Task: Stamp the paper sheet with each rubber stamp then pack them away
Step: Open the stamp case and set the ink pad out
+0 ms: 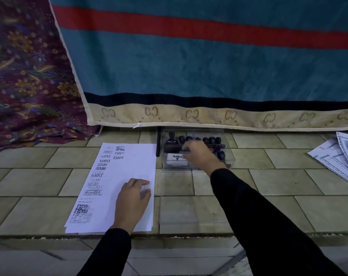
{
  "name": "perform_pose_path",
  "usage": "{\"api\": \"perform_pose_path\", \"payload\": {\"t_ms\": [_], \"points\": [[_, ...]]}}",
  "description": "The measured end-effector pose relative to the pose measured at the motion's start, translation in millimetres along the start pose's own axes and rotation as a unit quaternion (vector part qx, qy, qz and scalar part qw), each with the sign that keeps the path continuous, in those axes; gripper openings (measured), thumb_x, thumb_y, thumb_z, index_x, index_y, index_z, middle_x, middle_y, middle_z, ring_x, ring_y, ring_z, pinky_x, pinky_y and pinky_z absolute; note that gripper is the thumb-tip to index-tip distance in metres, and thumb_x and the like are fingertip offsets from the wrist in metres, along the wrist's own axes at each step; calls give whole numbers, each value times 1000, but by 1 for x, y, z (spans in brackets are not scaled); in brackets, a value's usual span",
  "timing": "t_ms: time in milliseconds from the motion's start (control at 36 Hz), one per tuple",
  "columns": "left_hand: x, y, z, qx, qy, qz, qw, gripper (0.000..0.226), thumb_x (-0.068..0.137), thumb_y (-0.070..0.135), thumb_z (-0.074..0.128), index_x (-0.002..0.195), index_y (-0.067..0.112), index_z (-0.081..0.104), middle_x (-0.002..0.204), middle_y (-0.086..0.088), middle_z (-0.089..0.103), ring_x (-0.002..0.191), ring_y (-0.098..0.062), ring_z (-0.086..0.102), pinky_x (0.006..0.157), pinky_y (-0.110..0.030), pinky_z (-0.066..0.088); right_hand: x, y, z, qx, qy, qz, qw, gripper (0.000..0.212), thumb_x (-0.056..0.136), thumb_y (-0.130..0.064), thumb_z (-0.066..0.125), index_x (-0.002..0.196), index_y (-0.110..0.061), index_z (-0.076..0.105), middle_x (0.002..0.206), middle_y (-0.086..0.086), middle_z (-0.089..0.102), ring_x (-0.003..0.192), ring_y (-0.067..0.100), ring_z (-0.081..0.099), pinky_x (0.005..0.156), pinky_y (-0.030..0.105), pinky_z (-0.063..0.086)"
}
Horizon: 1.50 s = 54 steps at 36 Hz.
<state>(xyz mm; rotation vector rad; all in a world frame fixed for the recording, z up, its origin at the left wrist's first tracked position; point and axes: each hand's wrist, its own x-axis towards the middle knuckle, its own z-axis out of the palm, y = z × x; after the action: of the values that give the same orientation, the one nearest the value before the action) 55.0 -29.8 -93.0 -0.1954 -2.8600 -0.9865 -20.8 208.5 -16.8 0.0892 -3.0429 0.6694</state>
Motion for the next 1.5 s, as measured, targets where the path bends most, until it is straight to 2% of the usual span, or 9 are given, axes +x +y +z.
{"api": "perform_pose_path", "payload": {"t_ms": [472,639,806,917,1083,1139,1250,1444,1500], "points": [[9,-6,-2,-40,-40,-32,998,15,92,26,61,105,30,67,103,16,54,98,-7,53,75,-24,41,40,-1,5,-23,-164,-8,986,44,69,-18,84,110,-16,67,115,4,61,102,23,60,92,39,52],[12,-5,-2,-31,-38,-42,998,12,90,27,62,100,33,67,100,17,54,96,-7,54,71,-26,40,43,0,9,-39,-171,-22,984,48,65,1,81,108,-14,63,116,5,55,102,24,58,88,38,53],[13,-6,-2,-25,-39,-39,998,11,90,27,62,98,34,65,97,20,52,94,-5,55,71,-26,43,44,4,5,-53,-166,-39,984,44,66,-2,79,106,-12,63,110,6,56,95,23,58,80,34,54],[14,-6,-2,-28,-44,-39,998,11,91,25,62,97,34,65,98,17,53,94,-5,55,70,-24,41,43,8,-1,-7,-187,-16,982,38,69,-5,78,101,-14,62,108,3,53,92,26,61,67,31,53],[16,-5,-4,-47,-60,-53,996,8,90,28,63,95,34,62,100,16,53,89,0,54,66,-19,38,44,12,-13,128,-205,55,969,40,66,-9,79,101,-17,61,103,7,64,78,24,68,75,40,57],[18,-6,-5,-55,-74,-62,994,7,90,30,62,95,35,61,101,16,54,88,3,54,65,-15,38,41,15,-19,197,-203,75,956,41,69,-8,79,102,-17,59,103,8,64,86,27,69,79,42,59],[25,-6,-9,-92,-91,-85,988,8,91,29,60,94,36,62,102,16,61,92,0,58,77,-23,44,32,21,-29,321,-164,79,930,40,71,-3,78,102,-15,55,111,12,59,91,22,64,75,33,59],[31,1,-13,-86,-99,-98,986,2,92,34,60,93,34,62,94,19,64,86,2,58,70,-21,43,24,27,-20,281,-136,72,947,44,73,-9,78,109,-14,54,110,6,58,98,19,60,79,28,54],[31,1,-14,-89,-101,-103,986,3,92,33,60,94,33,62,94,19,64,87,0,59,75,-25,46,25,25,-19,247,-144,64,956,46,71,-13,78,110,-18,54,107,0,58,99,17,59,79,26,52]]}}
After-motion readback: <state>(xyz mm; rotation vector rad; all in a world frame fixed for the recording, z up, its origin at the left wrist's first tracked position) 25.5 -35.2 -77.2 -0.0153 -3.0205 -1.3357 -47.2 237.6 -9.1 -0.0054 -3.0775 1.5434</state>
